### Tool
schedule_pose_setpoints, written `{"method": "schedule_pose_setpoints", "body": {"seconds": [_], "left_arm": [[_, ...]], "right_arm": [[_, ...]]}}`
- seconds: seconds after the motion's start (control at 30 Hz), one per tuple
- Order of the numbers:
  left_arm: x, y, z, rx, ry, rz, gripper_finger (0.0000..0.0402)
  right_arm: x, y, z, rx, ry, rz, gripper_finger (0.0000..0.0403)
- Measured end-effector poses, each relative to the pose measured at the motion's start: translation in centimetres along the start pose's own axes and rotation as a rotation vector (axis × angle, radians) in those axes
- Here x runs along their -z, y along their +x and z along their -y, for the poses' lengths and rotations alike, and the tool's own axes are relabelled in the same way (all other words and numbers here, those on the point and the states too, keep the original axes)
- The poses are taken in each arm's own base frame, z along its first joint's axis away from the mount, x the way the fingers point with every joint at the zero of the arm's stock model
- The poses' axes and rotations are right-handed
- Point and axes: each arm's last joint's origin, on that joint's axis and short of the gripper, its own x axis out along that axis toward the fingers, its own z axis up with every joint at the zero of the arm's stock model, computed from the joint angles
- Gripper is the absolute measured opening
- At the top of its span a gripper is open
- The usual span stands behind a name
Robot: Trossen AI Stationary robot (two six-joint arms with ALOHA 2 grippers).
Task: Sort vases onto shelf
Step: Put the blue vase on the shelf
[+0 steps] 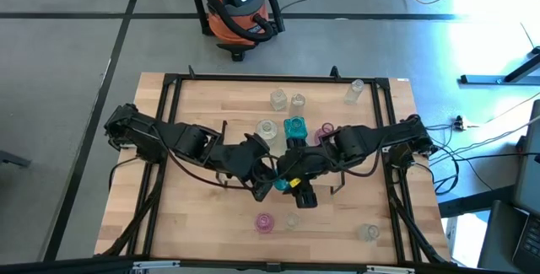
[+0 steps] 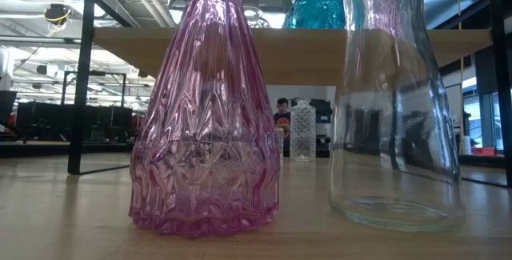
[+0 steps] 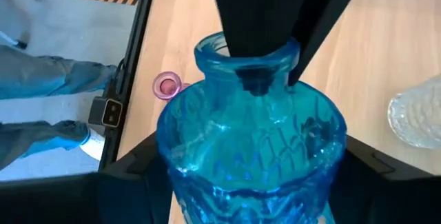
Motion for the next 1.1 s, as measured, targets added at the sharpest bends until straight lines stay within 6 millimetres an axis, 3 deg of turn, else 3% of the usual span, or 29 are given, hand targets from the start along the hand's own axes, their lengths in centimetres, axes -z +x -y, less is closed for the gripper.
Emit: {"method": "schedule_pose_setpoints", "body": {"seconds": [0.23,0.53,0.67,0.93,1.1], "left_arm": [[-0.3,-1.2,0.1,0.017,0.008,0.022,0.006],[-1.0,-7.6,0.8,0.147,0.118,0.143,0.0047],[-1.5,-9.7,0.4,0.14,0.215,0.199,0.0041],[-1.6,-12.9,-1.4,0.081,0.333,0.19,0.0028],[-1.6,-13.5,-2.0,0.057,0.379,0.17,0.0021]], "right_arm": [[-0.2,-0.4,-0.3,0.083,0.086,0.058,0.0248],[0.3,-3.4,-2.6,0.365,0.299,0.296,0.0248],[1.7,-4.1,-4.7,0.531,0.384,0.385,0.0248],[6.4,-1.9,-10.2,0.668,0.534,0.602,0.0248],[9.2,1.1,-11.5,0.681,0.596,0.682,0.0248]]}}
